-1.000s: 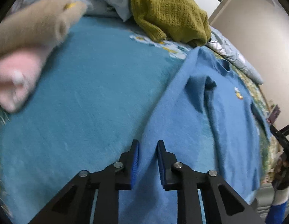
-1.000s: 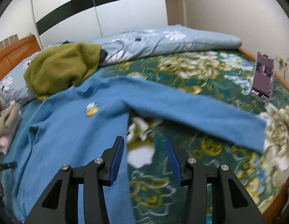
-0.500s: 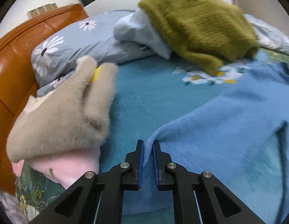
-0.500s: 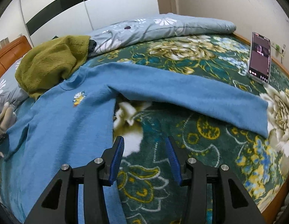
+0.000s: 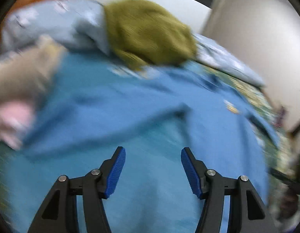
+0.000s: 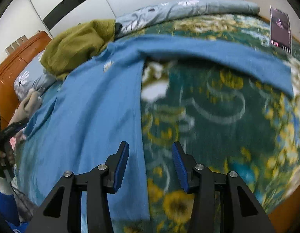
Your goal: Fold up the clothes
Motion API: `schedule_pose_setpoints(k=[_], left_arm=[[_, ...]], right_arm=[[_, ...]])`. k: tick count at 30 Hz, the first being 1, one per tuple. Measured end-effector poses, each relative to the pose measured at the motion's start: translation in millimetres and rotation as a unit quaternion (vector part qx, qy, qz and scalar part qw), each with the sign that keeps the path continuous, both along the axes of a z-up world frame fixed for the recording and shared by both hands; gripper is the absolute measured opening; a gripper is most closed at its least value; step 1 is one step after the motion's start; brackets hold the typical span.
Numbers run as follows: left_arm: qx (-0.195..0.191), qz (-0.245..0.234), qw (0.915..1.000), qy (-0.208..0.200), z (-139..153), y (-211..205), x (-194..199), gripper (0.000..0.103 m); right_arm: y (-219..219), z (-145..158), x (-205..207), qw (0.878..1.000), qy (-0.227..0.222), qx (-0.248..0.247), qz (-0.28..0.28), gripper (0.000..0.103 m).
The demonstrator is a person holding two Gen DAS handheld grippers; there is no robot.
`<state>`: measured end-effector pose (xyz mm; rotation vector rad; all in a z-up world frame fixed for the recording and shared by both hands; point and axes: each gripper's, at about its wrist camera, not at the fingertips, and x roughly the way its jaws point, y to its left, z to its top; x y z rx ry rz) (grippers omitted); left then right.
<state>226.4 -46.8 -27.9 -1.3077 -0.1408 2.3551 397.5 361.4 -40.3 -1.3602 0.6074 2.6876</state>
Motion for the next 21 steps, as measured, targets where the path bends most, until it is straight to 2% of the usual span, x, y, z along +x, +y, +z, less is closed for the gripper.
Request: schedule_pose_setpoints(k=[1,5,6,7,9,10,12,15,17,21], left_arm=[[0.016,-0.024,0.9995,-0.016,-7,10,8,0.063],[-0.005,-0.073,0.9966,-0.039,-26,44,28,0.064],[-0.005,-0.081,0.9958,-0.043,-27,49,31,0.064],[-0.006,-0.089,0.9949,-0.046,-28,54,35,0.063],[-0.015,-0.095,0.9946,-0.041,-25,59,39,0.063],[-0.020,-0.098,0.9943,-0.038,-24,61,40,0.063],[-0.027,-0.099,0.9942,-0.031,-19,61,43,0.064],[-0.027,-0.084,0.9958,-0.022,-15,53,42,0.064],[-0.026,-0.068,0.9972,-0.021,-14,45,39,0.064],[-0.022,-0.023,0.9993,-0.020,-13,20,30,0.064]], right_arm=[[-2,-2,5,1.000,0.001,-0.004,-0.001,0.048],[-11,-6,24,0.999,0.009,-0.032,0.000,0.048],[-13,-6,25,0.999,0.010,-0.038,0.004,0.044],[-15,-7,27,0.999,0.009,-0.040,0.008,0.039],[-16,-8,30,0.999,0.009,-0.046,0.005,0.009],[-15,-9,32,0.999,0.009,-0.049,0.000,0.007],[-12,-9,37,0.999,0.011,-0.052,-0.012,0.004],[-2,2,49,0.999,0.022,-0.008,-0.048,0.003],[10,6,55,0.998,0.027,-0.012,-0.063,0.002],[11,-3,53,0.998,0.009,-0.006,-0.061,0.002]])
